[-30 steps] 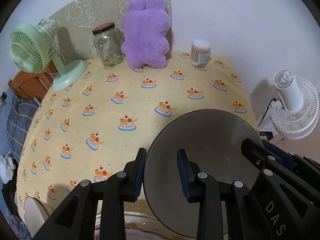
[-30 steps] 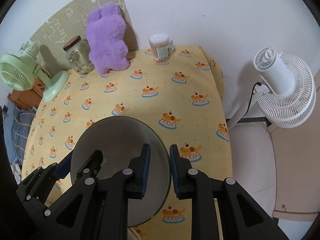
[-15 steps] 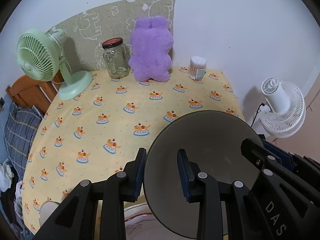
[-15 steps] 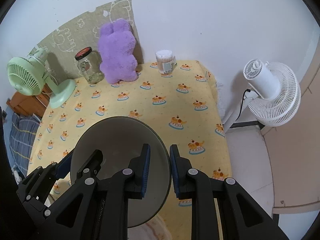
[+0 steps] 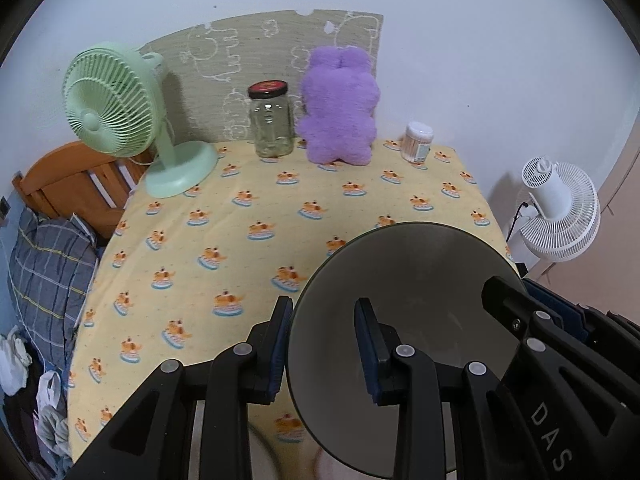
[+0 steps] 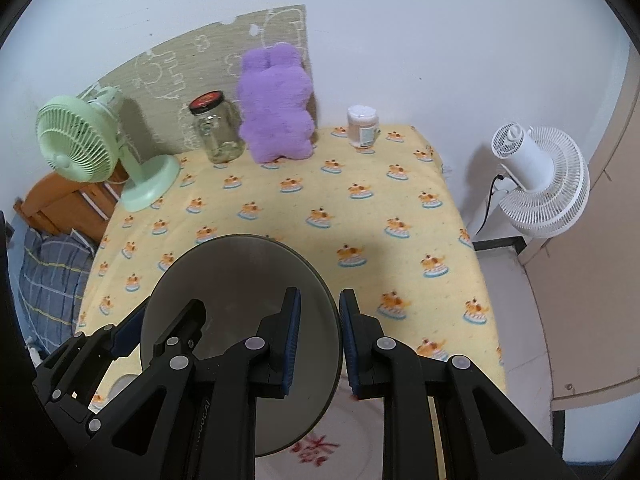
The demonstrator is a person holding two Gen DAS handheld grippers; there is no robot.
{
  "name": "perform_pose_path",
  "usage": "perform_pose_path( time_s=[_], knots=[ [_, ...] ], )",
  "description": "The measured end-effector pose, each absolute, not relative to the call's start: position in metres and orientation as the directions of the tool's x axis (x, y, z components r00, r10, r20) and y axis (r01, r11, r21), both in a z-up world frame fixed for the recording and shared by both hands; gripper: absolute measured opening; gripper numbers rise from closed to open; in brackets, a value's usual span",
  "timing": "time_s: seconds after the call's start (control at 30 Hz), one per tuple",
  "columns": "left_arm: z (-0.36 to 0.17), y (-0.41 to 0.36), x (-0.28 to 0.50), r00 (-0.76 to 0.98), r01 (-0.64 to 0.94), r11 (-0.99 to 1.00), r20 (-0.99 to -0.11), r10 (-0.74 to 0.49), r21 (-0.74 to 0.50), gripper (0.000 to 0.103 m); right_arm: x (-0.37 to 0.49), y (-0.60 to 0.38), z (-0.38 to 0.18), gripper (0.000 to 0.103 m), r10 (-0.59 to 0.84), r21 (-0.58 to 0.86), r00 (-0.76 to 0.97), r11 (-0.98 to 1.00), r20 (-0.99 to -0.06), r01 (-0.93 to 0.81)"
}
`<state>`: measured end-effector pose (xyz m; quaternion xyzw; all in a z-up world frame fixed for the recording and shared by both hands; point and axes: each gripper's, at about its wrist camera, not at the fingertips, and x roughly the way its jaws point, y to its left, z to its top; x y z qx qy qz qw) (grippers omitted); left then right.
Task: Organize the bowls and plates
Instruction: 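Lift the nested bowls with both tools and carry them toward the plate stack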
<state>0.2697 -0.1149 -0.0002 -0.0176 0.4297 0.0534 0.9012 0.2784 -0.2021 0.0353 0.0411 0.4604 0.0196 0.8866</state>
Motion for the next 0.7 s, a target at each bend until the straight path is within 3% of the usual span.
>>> perform_pose_path(
  time_s=[0.7],
  knots=[
    [0.003,-0.024,0.200,0.630,-0.075,0.997,-0.774,0.056,0.011,0.031,0.211,-0.099,0.037,0.024,0.060,0.100,0.590,0.994,-0.805,0.036]
  ],
)
